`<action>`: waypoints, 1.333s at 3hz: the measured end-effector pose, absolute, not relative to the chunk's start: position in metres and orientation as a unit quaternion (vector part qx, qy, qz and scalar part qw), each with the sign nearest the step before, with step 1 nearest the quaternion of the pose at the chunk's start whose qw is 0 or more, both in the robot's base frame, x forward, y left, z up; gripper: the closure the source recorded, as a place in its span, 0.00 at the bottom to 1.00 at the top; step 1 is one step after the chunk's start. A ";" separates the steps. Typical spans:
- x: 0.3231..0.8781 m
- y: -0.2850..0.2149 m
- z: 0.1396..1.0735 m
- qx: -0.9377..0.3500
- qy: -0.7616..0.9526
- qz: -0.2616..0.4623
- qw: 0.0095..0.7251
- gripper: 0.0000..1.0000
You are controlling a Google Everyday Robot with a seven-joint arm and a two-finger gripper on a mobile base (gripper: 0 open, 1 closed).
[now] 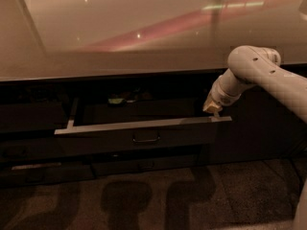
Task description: Open top drawer
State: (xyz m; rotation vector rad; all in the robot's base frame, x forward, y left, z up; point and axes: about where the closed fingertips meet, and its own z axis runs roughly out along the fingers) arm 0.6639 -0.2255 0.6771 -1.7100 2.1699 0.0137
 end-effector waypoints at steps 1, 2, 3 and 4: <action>0.664 -0.225 0.677 -0.608 0.771 0.005 0.188 1.00; 0.661 -0.207 0.677 -0.623 0.762 -0.003 0.179 1.00; 0.654 -0.168 0.666 -0.656 0.738 -0.026 0.152 1.00; 0.654 -0.168 0.666 -0.656 0.738 -0.026 0.152 1.00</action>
Offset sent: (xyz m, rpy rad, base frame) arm -0.0055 0.0414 0.0047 -0.0697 -0.0060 0.0697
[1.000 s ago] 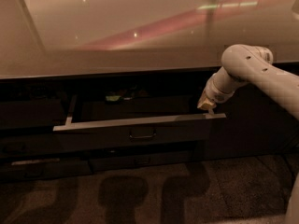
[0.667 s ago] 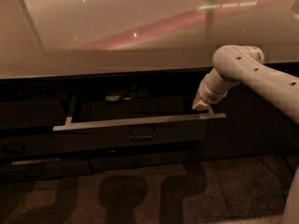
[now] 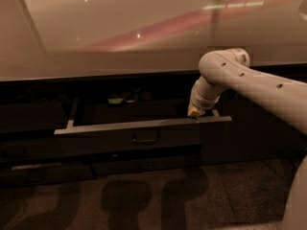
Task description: Open top drawer
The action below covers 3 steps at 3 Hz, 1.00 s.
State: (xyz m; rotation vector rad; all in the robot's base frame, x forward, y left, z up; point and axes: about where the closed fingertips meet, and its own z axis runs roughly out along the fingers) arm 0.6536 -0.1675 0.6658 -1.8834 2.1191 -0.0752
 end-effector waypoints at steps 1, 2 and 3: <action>0.653 -0.172 0.653 -0.652 0.744 -0.021 0.142 1.00; 0.648 -0.172 0.642 -0.653 0.746 -0.023 0.129 0.81; 0.643 -0.171 0.648 -0.655 0.744 -0.027 0.132 0.59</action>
Offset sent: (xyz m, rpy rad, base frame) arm -0.0178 -0.0049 -0.0526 -0.0808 0.0799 -0.0202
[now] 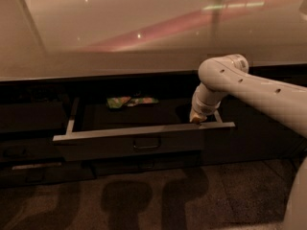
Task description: Open top drawer
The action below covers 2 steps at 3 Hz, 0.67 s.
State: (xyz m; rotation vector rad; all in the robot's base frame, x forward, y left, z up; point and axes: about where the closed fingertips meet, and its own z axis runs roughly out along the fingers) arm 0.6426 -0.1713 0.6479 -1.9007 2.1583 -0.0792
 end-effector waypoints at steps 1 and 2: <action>0.634 -0.171 0.654 -0.658 0.740 -0.034 0.135 0.27; 0.621 -0.172 0.660 -0.662 0.735 -0.043 0.138 0.05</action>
Offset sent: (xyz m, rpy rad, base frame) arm -0.0367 -0.0025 0.0246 -0.0327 -0.0633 0.0298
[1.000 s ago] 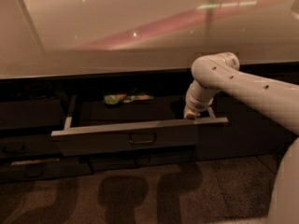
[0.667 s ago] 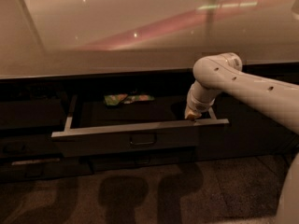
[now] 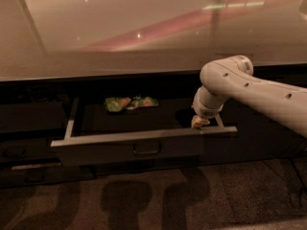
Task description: Open top drawer
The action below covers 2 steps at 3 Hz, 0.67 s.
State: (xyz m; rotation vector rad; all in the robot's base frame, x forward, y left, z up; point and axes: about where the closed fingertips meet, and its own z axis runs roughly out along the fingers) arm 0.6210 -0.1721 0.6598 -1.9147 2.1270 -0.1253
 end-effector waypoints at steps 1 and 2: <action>0.604 -0.175 0.663 -0.664 0.732 -0.051 0.143 0.00; 0.578 -0.183 0.665 -0.663 0.731 -0.067 0.145 0.00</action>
Offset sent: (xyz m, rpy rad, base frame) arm -0.0821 -0.0233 0.0069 -0.0606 -0.0691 -0.0052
